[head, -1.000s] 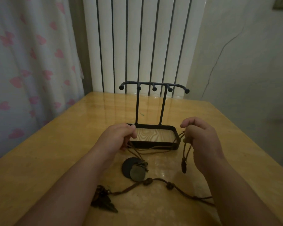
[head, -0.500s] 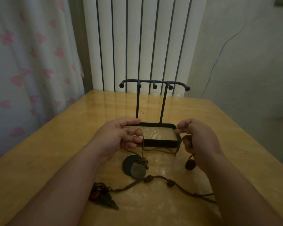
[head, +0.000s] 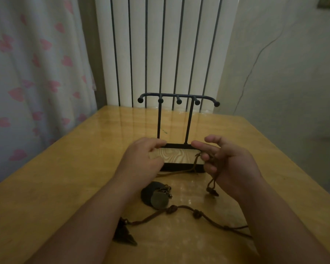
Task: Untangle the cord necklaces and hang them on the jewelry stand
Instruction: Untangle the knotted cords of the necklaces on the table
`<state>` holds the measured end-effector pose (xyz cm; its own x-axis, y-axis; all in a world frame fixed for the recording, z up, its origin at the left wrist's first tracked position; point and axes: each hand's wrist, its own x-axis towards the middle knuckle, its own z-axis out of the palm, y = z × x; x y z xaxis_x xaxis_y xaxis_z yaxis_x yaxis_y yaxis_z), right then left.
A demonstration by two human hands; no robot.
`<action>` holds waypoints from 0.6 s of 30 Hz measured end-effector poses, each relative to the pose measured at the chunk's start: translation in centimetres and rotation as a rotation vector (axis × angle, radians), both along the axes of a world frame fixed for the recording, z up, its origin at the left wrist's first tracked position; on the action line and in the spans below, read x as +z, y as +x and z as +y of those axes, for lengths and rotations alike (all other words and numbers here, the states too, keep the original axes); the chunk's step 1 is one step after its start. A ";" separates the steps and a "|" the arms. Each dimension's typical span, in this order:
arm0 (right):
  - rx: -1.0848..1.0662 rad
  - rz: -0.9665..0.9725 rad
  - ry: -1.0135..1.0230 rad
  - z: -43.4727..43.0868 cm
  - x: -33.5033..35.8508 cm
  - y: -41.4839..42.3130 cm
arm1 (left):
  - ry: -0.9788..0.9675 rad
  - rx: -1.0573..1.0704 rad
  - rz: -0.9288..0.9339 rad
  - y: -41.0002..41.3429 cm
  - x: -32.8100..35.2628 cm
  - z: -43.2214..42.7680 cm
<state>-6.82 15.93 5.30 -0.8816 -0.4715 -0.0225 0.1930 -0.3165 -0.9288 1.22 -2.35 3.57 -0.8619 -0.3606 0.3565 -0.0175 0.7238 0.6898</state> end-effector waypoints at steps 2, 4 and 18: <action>0.017 0.010 0.001 -0.3 -0.1 0.1 | 0.087 -0.098 -0.025 -0.1 -0.1 1.2; 0.045 0.022 -0.004 -0.6 -0.2 0.2 | 0.129 -0.186 -0.077 -0.2 -0.4 2.1; -0.023 -0.106 -0.075 -0.7 0.0 -0.2 | 0.661 -0.286 -0.017 0.0 -0.1 -0.5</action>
<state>-6.99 15.19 5.29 -0.8868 -0.4550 -0.0813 0.2805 -0.3899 -0.8771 1.26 -2.88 3.43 -0.9584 -0.2555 0.1275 0.0959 0.1327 0.9865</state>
